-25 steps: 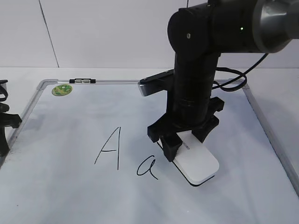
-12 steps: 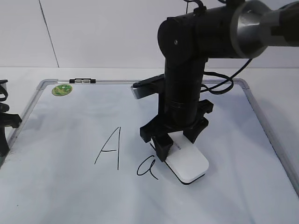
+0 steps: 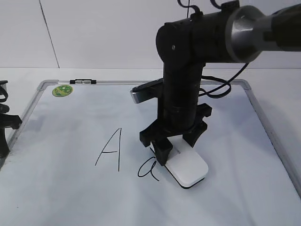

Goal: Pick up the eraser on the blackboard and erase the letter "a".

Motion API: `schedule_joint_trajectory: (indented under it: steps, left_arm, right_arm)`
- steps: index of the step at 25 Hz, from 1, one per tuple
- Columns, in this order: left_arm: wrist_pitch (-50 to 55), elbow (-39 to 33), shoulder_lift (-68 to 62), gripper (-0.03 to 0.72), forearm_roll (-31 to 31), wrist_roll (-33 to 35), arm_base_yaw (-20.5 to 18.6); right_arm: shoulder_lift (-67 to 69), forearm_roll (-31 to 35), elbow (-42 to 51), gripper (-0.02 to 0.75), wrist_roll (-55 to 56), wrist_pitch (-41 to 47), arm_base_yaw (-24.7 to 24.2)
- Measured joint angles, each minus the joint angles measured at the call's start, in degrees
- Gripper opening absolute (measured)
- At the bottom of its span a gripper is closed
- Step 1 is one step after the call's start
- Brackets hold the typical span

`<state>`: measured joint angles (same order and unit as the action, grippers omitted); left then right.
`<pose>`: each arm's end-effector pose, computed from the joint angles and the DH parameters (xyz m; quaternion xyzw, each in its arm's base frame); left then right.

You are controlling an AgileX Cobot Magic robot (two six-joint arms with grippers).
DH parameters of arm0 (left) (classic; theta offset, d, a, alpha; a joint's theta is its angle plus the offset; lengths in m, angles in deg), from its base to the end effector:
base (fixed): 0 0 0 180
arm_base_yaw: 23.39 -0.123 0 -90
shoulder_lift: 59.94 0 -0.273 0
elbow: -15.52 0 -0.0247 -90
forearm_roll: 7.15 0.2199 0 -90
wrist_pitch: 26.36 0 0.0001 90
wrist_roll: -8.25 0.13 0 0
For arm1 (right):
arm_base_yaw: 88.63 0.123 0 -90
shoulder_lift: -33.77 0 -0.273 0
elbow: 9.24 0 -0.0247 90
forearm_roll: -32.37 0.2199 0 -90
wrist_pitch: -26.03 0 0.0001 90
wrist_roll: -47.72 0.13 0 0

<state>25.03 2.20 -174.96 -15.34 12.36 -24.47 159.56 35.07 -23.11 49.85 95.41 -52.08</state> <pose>0.3046 -0.0087 0.1242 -0.0180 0.9983 -0.0557 0.0049 0.2937 0.2249 0.1554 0.2876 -0.9574 -0.0170 0.0180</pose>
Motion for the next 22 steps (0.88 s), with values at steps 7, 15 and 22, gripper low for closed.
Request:
schedule_joint_trajectory:
  steps: [7,15,22]
  left_arm:
    - [0.0,0.0,0.0,0.020,0.0,0.0,0.0]
    - [0.0,0.0,0.0,0.021,0.0,0.0,0.0]
    - [0.0,0.0,0.0,0.021,0.0,0.0,0.0]
  right_arm:
    - [2.0,0.4,-0.4,0.550,-0.3,0.1,0.0]
    - [2.2,1.2,-0.5,0.550,-0.4,0.2,0.0]
    - [2.3,1.3,-0.5,0.550,-0.9,-0.1,3.3]
